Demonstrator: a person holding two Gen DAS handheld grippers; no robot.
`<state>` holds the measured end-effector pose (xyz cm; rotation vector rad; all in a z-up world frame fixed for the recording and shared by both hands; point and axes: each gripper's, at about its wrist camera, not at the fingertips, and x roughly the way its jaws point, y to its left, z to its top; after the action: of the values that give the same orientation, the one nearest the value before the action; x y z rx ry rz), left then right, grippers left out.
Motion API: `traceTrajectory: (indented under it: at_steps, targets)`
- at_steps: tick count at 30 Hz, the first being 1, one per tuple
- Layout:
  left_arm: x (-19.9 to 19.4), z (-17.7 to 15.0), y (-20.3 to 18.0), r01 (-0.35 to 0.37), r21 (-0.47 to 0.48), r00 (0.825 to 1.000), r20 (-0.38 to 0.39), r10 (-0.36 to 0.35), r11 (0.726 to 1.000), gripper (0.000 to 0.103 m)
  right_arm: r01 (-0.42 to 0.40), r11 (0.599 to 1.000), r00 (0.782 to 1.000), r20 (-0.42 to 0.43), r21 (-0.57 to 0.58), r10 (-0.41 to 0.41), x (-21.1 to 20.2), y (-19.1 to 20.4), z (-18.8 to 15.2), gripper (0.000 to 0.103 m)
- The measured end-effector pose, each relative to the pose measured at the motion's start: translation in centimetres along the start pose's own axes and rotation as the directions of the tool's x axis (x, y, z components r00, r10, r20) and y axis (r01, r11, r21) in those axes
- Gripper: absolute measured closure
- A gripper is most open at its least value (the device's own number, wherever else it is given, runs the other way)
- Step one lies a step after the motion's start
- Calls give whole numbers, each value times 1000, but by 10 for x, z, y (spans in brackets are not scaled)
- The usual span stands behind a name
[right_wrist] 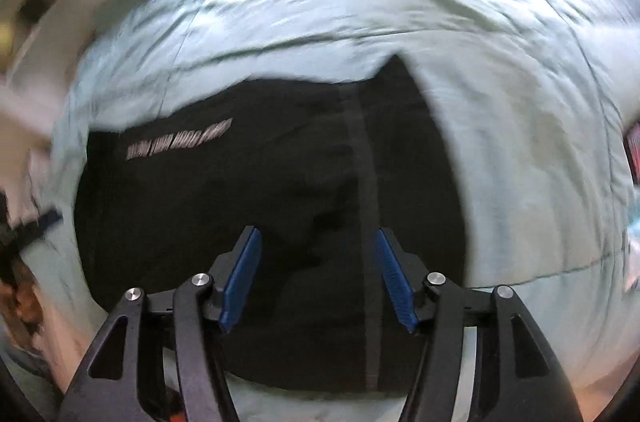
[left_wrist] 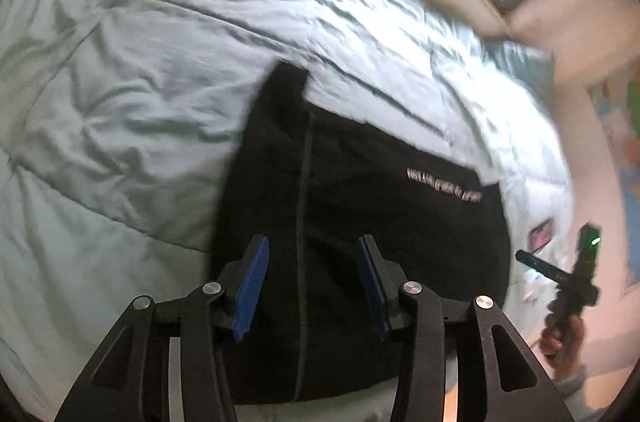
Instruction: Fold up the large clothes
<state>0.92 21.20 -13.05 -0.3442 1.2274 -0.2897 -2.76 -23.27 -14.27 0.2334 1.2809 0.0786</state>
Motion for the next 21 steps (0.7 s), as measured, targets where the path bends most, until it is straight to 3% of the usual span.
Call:
traceTrajectory:
  at_steps: [3,6,10,15,18,21]
  targets:
    - [61,-12,-1,-146,-4,984,-99,145,989,55,96,992,993,-56,-84,-101,36,34,-3,40]
    - [102,-18,7,-176,-53,978,-124,168,983,54,132,986,983,-112,-99,-143,74,37,-14,38]
    - [111,-5,5,-206,-42,969,-146,198,978,54,153,985,979,-125,-73,-162,88,35,-11,37]
    - [77,-3,-22,-238,46,965,-99,242,970,54,135,990,976,-167,-41,-140,76,34,-8,37]
    - [44,-6,-47,-247,130,968,-18,252,960,54,67,998,986,-152,13,-64,50,32,-9,37]
    - [5,-2,-73,-288,208,958,73,279,935,54,51,998,994,-93,23,-49,13,39,-8,37]
